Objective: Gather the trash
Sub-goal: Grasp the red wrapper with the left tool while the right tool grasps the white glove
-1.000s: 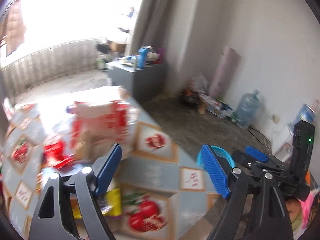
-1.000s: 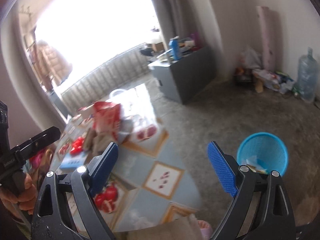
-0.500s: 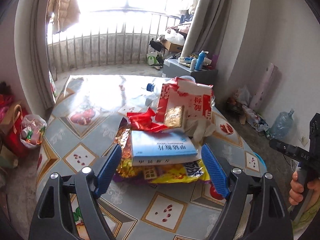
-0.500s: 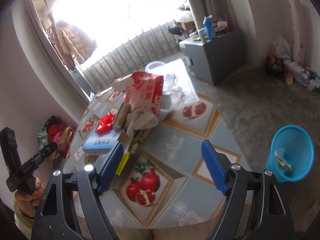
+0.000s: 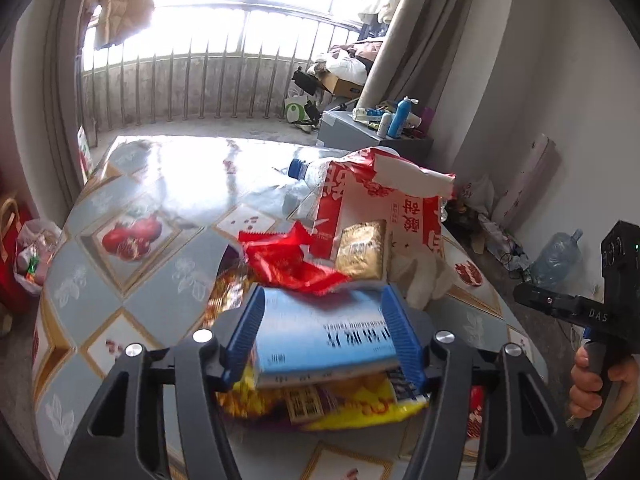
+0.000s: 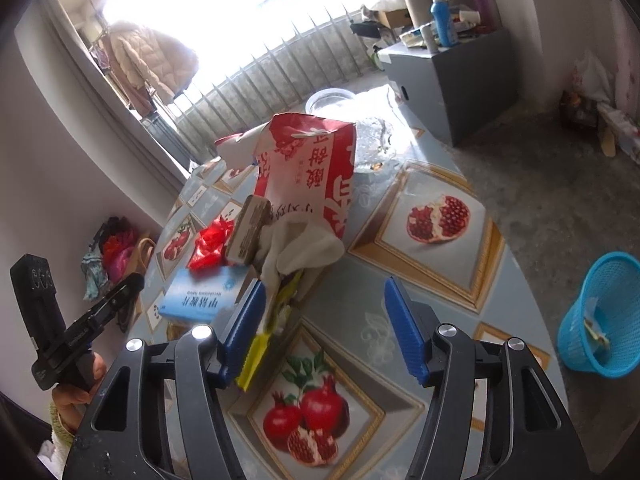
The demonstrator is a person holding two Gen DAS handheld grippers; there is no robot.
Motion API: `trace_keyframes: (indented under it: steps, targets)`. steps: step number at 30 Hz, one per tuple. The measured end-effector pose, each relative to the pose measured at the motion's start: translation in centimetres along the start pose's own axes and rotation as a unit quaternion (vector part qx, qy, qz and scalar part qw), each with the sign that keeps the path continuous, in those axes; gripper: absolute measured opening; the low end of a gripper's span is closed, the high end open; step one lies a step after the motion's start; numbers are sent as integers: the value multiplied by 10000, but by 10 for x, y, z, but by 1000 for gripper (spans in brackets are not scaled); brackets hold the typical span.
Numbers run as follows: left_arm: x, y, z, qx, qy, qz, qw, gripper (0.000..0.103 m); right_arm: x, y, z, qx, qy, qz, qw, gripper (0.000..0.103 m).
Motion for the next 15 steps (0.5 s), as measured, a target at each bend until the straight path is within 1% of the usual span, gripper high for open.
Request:
trace_keyframes:
  steps: [2,4,5,6,8,12,15]
  targets:
    - [1,5,-13,-44,-54,-184,9998,56,-2,6,-10,-62,53,-57,10000,55]
    - [6,9,-29,-169,-130,-457,9987,56,-4,10,-19,-124,114,-91,9998,54]
    - [8,9,-39,-270,-89,-603,9978,54,-5,12,-24,-173,136,-110,9997,54]
    - [9,9,-46,-331,-45,-680,9971,52,-6,13,-30,-220,156,-129,9996,53]
    - [11,7,-62,-510,-16,-822,9953,46,-7,15,-39,-292,186,-140,9993,52]
    - [9,0,-78,-740,-32,-869,9935,40,-8,17,-54,-445,221,-159,9986,50]
    - [6,-3,-88,-864,-16,-839,9927,33,-8,18,-62,-552,258,-173,9980,48]
Point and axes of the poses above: each gripper's, at about its wrist camera, not at the fingertips, and z roughly against the way its jaws point, x to its right, y to its top, the point moved 5 cm from there along -z, roughly the way its jaws point, and after that the axes turned 15 degrees about -z, right-handed, at the moved point
